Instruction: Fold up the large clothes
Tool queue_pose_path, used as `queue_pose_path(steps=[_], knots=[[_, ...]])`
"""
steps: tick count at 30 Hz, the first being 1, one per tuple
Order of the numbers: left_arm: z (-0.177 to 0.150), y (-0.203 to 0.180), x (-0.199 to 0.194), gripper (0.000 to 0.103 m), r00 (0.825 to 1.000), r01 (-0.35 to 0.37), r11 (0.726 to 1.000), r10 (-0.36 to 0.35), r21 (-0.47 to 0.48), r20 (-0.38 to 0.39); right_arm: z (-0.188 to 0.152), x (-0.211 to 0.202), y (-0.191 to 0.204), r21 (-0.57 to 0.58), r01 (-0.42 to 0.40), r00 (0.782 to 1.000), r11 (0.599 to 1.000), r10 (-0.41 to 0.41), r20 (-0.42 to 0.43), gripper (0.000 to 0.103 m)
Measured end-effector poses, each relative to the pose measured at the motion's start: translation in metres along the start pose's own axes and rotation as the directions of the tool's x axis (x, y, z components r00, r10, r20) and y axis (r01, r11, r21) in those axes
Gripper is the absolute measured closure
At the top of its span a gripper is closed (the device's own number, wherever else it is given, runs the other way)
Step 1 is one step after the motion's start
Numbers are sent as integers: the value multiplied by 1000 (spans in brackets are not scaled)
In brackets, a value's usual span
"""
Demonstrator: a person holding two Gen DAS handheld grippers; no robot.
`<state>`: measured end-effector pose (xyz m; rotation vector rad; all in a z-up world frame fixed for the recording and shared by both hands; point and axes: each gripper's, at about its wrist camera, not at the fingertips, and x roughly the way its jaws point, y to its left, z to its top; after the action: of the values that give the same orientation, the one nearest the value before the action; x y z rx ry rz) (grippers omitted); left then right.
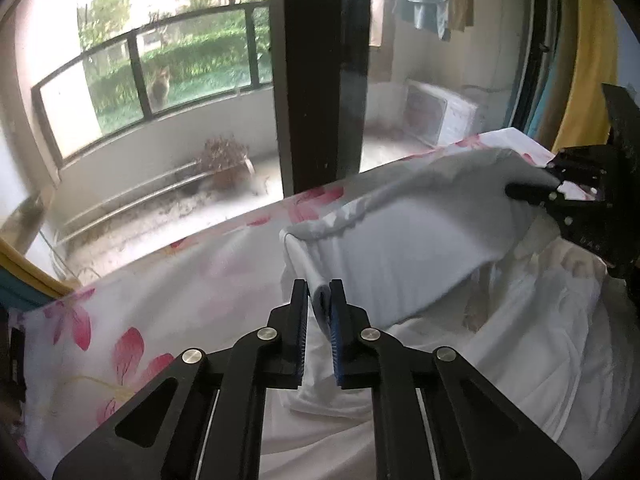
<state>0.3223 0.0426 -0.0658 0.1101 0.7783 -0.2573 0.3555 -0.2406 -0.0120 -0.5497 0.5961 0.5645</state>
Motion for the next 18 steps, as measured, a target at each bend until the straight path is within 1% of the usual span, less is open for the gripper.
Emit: queue_pose_path(steps=[3,6,8,9,10,11,13,14,15,16,17,18], knots=[[-3,0,2,92,1000,15,1000,-14,4,-23,-3,4,1,6,-42,999,999,42,-32,89],[-6,6,5,90,998,41,999,-41,1,-49,-13,10,-10,46,-102,991,994,105,-77,88],[-4,12,9,84,993,77,997,-78,-12,-84,-18,14,-19,92,-152,982,984,161,-102,84],[-3,15,12,71,989,98,995,-99,-17,-108,-21,18,-24,120,-180,974,976,195,-118,80],[-1,16,16,52,983,119,993,-120,-18,-140,-22,22,-29,145,-205,965,968,224,-135,74],[-2,17,20,46,977,139,990,-141,-18,-163,-24,26,-33,167,-228,956,959,254,-150,71],[-3,16,27,45,967,167,986,-164,-3,-194,-25,34,-40,207,-283,933,936,319,-168,58],[-4,14,32,45,961,179,984,-172,12,-217,-25,37,-44,228,-304,923,925,345,-173,56],[-4,13,35,45,957,187,982,-177,21,-232,-25,42,-48,250,-331,907,910,380,-180,53],[-5,11,40,45,953,192,981,-180,27,-245,-25,46,-51,276,-364,888,890,421,-185,52],[-3,10,42,45,956,193,980,-179,38,-233,-25,51,-54,302,-394,868,868,460,-187,52],[-2,10,44,45,955,196,980,-182,38,-235,-25,56,-57,327,-423,848,845,496,-186,52]])
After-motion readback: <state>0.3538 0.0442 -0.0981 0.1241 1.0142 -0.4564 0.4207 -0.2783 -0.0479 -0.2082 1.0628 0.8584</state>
